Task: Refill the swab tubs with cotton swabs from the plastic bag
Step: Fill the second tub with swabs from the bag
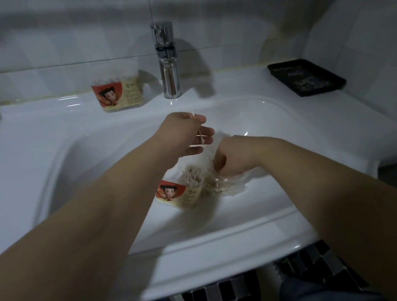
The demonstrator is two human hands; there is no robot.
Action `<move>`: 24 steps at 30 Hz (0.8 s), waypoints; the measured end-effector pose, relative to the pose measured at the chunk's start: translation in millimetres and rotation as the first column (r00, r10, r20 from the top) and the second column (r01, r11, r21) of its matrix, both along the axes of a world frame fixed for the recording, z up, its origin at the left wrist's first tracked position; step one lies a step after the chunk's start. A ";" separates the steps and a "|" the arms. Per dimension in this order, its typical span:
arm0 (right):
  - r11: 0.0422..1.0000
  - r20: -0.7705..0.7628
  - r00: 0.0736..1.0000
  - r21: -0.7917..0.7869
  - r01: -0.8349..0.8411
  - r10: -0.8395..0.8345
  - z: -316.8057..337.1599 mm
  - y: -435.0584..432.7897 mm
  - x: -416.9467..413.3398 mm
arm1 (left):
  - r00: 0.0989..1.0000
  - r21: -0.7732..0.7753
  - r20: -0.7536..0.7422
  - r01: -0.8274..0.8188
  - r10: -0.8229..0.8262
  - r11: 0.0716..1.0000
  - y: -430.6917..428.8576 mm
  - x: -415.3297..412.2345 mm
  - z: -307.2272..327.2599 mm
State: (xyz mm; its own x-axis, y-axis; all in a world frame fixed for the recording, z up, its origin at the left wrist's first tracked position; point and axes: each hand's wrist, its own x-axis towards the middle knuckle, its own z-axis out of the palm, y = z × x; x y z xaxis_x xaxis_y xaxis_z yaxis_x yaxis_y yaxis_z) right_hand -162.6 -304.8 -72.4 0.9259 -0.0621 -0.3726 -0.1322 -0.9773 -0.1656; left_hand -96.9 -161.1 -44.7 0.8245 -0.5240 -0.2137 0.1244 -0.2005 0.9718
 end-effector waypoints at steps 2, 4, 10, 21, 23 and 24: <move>0.999 0.010 1.000 0.033 -0.013 0.013 -1.3 1.6 0.7 | 0.999 -0.028 -0.032 -0.009 0.008 1.000 -4.0 -2.1 -0.3; 0.999 0.007 0.999 0.010 -0.043 0.043 -4.9 2.1 3.2 | 0.999 -0.038 -0.035 -0.015 0.014 0.999 -6.5 -3.3 -5.5; 0.977 -0.119 0.984 -0.150 -0.150 0.133 -21.4 5.6 9.2 | 1.000 -0.010 0.030 0.005 -0.005 1.000 -3.6 1.0 -30.5; 0.968 -0.139 0.981 -0.189 -0.163 0.138 -20.8 7.0 14.1 | 0.973 0.091 0.214 0.068 -0.086 0.994 -5.0 9.5 -45.3; 0.975 -0.115 0.985 -0.171 -0.144 0.125 -18.6 3.9 13.4 | 0.965 0.100 0.248 0.065 -0.089 0.993 -6.0 9.5 -44.1; 0.976 -0.096 0.988 -0.168 -0.136 0.121 -16.8 1.8 13.2 | 0.958 0.110 0.270 0.063 -0.091 0.992 -6.4 9.1 -43.3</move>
State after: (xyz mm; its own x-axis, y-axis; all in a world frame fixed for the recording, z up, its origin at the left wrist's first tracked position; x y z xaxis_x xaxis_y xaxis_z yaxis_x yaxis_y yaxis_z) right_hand -149.4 -303.1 -89.2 0.8958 -0.0152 -0.4441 -0.0097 -0.9998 0.0147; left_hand -87.8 -167.4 -88.1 0.8166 -0.5759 -0.0392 -0.1637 -0.2961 0.9410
